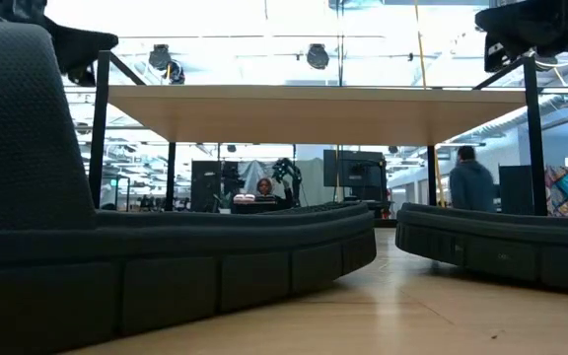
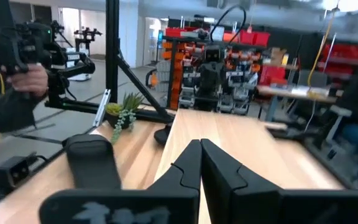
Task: Pick and place slides into the shelf
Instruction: Put the bottom right black slipper under the shelf
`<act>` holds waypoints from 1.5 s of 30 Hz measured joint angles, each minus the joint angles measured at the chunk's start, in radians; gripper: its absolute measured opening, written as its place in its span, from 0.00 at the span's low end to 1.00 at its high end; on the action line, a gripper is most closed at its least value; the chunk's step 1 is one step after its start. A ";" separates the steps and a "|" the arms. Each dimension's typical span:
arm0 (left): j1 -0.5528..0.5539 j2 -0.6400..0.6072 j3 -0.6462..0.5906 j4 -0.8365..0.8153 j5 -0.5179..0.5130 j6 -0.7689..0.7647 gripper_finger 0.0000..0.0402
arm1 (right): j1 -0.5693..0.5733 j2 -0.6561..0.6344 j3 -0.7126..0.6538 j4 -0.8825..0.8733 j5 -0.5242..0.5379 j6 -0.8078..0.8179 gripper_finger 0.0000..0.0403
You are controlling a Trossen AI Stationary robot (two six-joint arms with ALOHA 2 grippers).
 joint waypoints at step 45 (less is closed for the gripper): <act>0.000 0.000 0.000 -0.104 -0.175 -0.057 0.00 | 1.112 0.859 0.405 -0.216 1.153 0.076 0.00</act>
